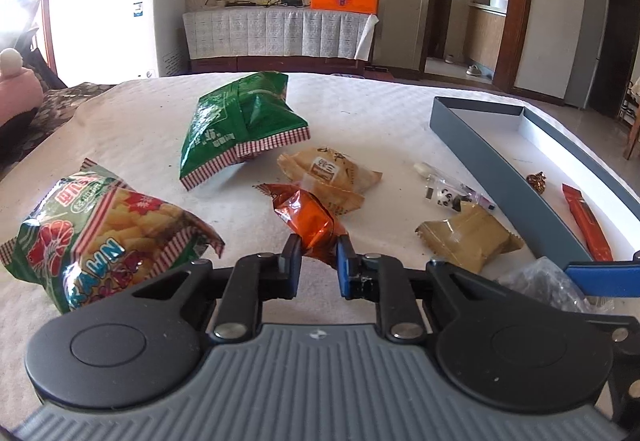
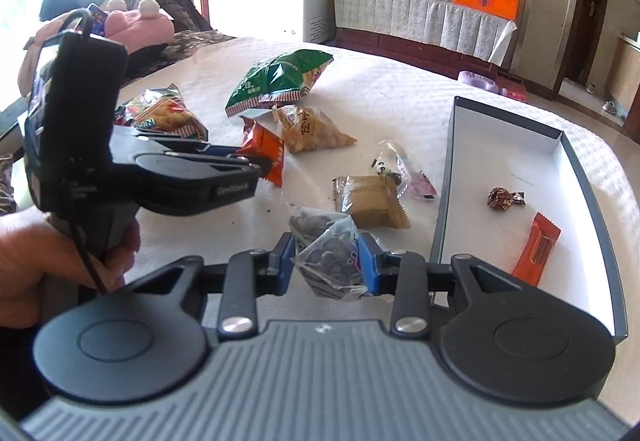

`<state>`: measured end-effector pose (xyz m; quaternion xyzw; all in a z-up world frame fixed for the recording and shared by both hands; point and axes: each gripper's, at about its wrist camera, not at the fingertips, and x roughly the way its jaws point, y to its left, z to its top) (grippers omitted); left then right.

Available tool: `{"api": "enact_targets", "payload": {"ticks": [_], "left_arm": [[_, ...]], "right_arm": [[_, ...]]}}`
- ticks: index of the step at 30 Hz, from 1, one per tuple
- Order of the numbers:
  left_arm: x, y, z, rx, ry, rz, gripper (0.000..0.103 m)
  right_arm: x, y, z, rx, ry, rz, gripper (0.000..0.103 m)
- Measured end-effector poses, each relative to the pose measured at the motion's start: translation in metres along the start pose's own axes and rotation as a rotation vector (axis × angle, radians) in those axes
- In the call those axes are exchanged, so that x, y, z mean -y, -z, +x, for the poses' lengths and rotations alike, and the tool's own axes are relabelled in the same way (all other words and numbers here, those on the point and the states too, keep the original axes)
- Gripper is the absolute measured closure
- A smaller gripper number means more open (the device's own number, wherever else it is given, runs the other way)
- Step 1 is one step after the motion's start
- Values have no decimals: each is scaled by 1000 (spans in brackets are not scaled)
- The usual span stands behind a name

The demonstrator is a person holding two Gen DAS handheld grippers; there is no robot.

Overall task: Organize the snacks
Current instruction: 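Close right gripper on clear seed bag while left lifts orange packet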

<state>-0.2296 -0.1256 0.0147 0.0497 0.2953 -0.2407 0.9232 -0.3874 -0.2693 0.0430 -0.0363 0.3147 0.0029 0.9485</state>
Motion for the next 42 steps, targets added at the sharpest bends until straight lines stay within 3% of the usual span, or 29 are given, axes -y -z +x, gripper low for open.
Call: {"api": "enact_targets", "payload": {"ticks": [6,12,13,18,22,23,26,27,33,38,42], "left_arm": [[3,1,-1,-3,5,8,82],[5,7,8,-25,-28,26,80],[4,7,9,-28,-28,21,79],[10,10,13,-36,-11,54,50],[14,11,16,-33,-8,62,42],[13,10,16,-33,-4,57,42],[9,9,17,-32,17,37,45],[7,9,16,-31,21,22,56],[-16,5,11,-40,61,-84,77],[-19,2,0,-11,51,-89,84],[-22,2,1,-31,33,-93,86]], "right_arm": [[5,-1,-4,36,-12,39,68],[-7,11,24,-116,21,-56,63],[-10,13,25,-106,36,-83,61],[-19,15,31,-107,71,-153,57],[-20,14,31,-88,113,-196,56],[-20,14,31,-79,129,-217,50],[-13,12,38,-96,120,-169,45],[-7,9,38,-112,97,-116,46],[11,5,20,-73,-10,55,51],[29,4,3,-3,-68,197,51],[29,4,2,-4,-83,206,51]]}}
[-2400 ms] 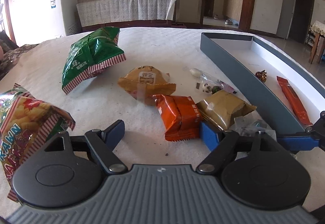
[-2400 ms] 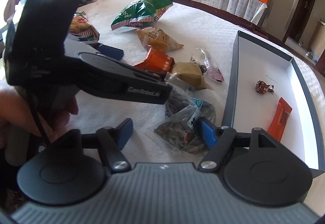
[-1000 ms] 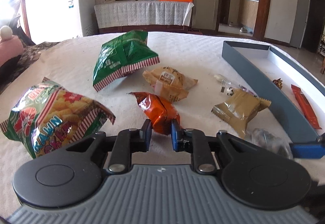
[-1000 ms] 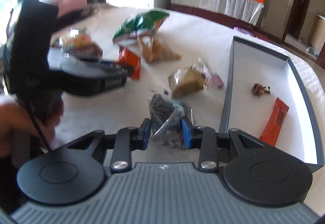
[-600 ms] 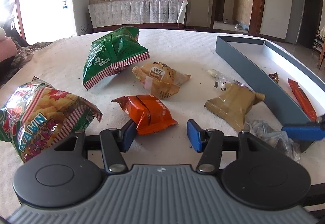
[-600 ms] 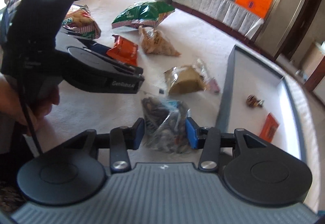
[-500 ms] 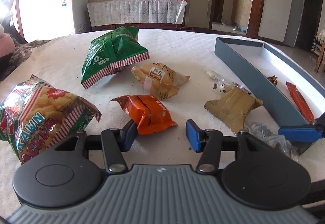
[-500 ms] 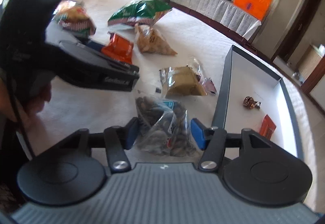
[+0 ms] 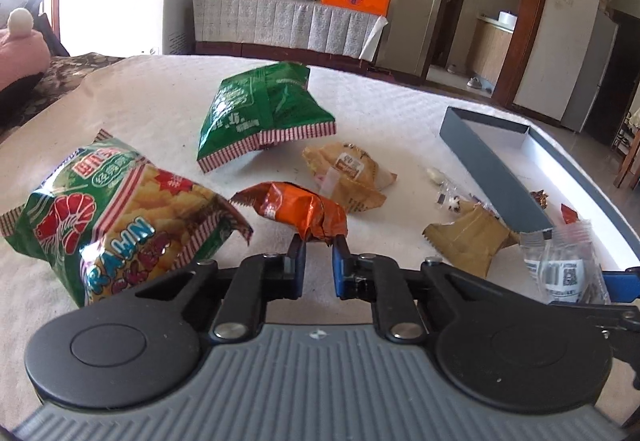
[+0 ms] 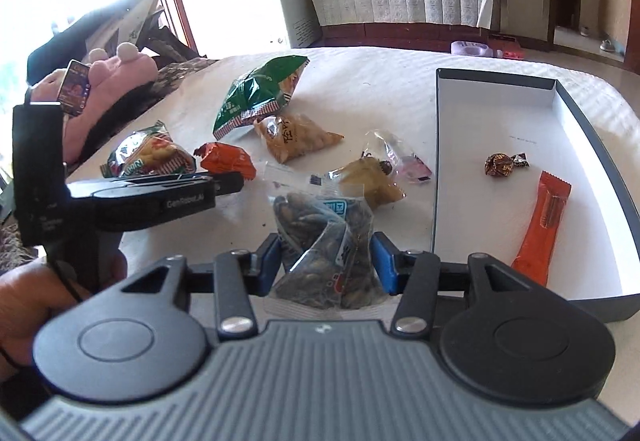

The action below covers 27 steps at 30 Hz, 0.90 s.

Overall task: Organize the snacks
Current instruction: 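Close right gripper on clear seed bag while left lifts orange packet, then carry orange packet and seed bag over the gray box with both tools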

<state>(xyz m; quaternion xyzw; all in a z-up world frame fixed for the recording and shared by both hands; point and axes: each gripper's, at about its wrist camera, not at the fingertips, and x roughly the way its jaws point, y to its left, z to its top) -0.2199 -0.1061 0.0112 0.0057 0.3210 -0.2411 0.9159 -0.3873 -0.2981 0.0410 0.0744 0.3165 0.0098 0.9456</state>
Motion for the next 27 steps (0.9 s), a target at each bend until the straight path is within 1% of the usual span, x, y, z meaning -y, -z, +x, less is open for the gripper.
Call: {"api": "enact_targets", "payload": {"ticks": [1,2,3,4,5,6,7,8,9,11,14,15,16,17,18,19,20,21,22,24,27], "left_arm": [[2,1,5,-36,-10,16,85],[4,3,6,-33,-18,31,82],[7,4,6,-26,-19,52,73],[9,5,7,-30,-1,67,63],[12,4,7,-35,20,86,35],[17,3,8,-44,7,119,2],[21,4,9,-36,-52,142,0],[20,3,10,-27,-80,161,0],[17,1,12,-33,-83,159,0],[6,-4,18,-53,-71,114,0],[-6,-9,31,-86,-78,82,1],[-7,-8,31,-79,-82,75,10],[-6,-8,29,-65,-88,84,16],[-3,-7,27,-55,-86,99,25],[-2,-6,25,-45,-81,105,34],[-1,-6,23,-34,-75,108,39],[-1,-7,21,-26,-65,104,49],[-3,-9,20,-27,-49,83,54],[-4,-11,19,-28,-39,62,58],[-4,-14,17,-26,-27,44,59],[8,-18,9,10,-28,79,60]], "right_arm": [[0,0,0,-3,-3,-1,51],[0,0,0,-7,-6,-6,51],[-1,0,1,-10,-7,-8,51],[0,0,1,-13,-8,-7,51],[0,0,1,-14,-12,-6,51],[0,-1,1,-16,-17,-5,51],[0,-1,2,-17,-18,-4,52],[0,-1,2,-19,-18,-8,52],[1,0,2,-23,-30,-6,52],[0,0,3,-27,-41,-12,52],[-2,-2,6,-33,-44,-33,52],[-2,-2,7,-37,-44,-34,52],[-1,-2,8,-40,-43,-36,52],[-1,-3,9,-39,-39,-39,52],[-1,-3,8,-37,-36,-40,52],[0,-4,6,-30,-36,-34,52],[1,-5,5,-22,-38,-28,52],[2,-6,2,-12,-38,-22,52],[3,-7,0,-1,-35,-17,52],[5,-10,-6,24,-24,-12,52],[7,-21,-16,62,-5,-15,52]]}}
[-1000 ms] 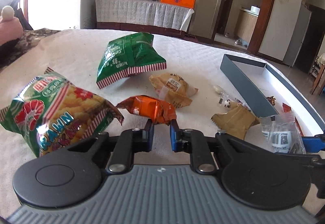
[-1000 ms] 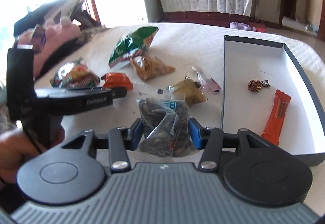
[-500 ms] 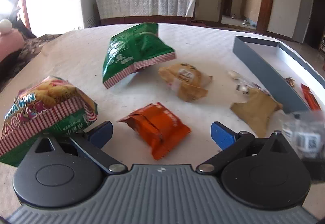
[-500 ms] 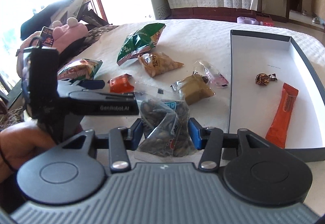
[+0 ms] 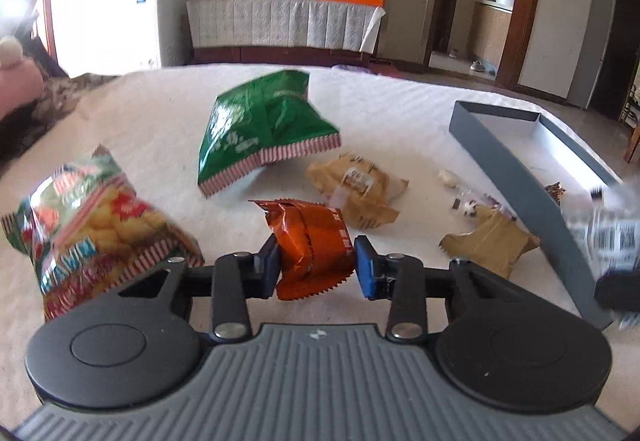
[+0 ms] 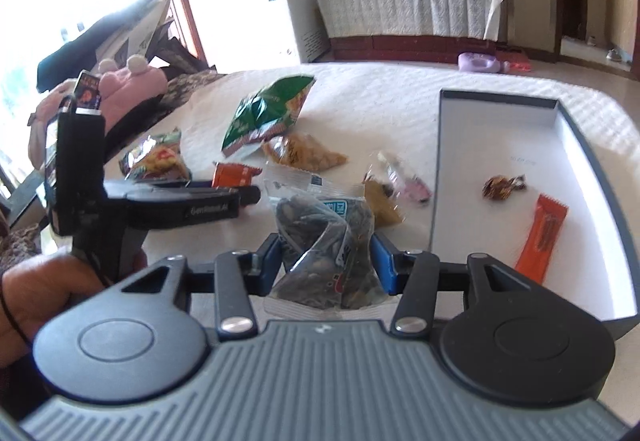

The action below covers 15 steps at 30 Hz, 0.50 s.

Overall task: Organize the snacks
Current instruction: 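Carry orange packet and seed bag over the gray box with both tools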

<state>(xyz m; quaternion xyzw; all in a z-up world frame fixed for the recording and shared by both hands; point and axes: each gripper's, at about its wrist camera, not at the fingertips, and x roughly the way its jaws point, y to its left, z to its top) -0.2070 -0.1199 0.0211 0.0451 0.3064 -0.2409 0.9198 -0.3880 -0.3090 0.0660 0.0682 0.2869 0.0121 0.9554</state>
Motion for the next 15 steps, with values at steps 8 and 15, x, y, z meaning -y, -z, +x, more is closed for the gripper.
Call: {"api": "enact_targets", "payload": {"ticks": [8,15], "left_arm": [[22,-25,-12,42,9,56,60],[41,-37,-13,62,20,87,59]], "right_arm": [[8,-18,0,72,37,14,52],[13,-16,-2,94,28,23,52]]}}
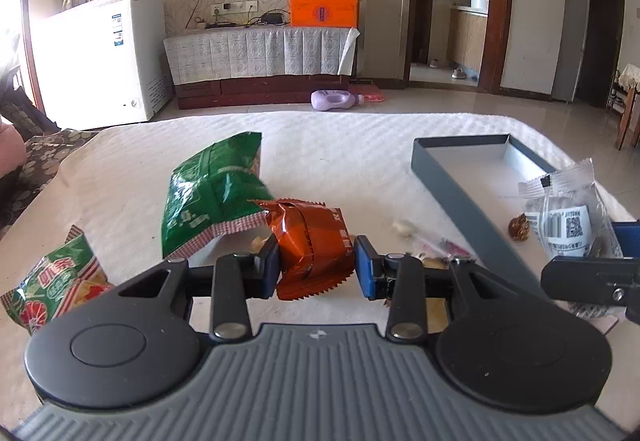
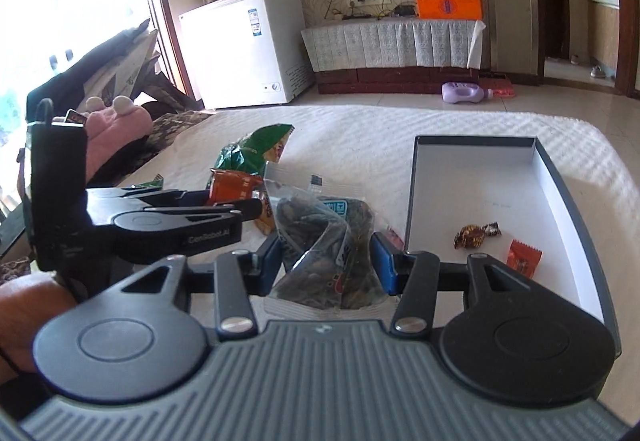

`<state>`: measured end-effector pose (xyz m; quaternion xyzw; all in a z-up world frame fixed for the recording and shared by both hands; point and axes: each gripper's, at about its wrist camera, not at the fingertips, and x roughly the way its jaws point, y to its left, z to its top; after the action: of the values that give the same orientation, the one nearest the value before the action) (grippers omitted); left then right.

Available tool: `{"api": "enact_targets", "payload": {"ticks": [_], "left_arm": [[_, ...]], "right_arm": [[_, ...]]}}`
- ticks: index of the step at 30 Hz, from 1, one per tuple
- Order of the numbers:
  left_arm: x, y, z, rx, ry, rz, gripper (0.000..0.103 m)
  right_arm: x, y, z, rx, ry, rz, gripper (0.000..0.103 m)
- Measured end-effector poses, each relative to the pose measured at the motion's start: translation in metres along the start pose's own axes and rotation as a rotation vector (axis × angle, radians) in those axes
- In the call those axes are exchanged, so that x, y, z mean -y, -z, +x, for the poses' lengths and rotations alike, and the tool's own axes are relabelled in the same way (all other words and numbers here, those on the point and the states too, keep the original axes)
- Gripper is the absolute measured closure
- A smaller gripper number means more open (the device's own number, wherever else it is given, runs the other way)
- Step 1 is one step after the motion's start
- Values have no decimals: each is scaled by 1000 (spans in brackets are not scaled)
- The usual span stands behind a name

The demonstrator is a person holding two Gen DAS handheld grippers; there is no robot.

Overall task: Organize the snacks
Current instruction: 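Carry orange packet and seed bag over the gray box with both tools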

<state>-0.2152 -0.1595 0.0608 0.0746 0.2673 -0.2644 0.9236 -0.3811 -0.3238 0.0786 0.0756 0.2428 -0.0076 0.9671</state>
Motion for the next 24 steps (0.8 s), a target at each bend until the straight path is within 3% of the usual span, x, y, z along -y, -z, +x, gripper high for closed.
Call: {"api": "enact_targets", "payload": {"ticks": [24], "left_arm": [[75,-43,33,69,114,59,59]], "right_arm": [[61,-10,-21,68,57,113,52]]}}
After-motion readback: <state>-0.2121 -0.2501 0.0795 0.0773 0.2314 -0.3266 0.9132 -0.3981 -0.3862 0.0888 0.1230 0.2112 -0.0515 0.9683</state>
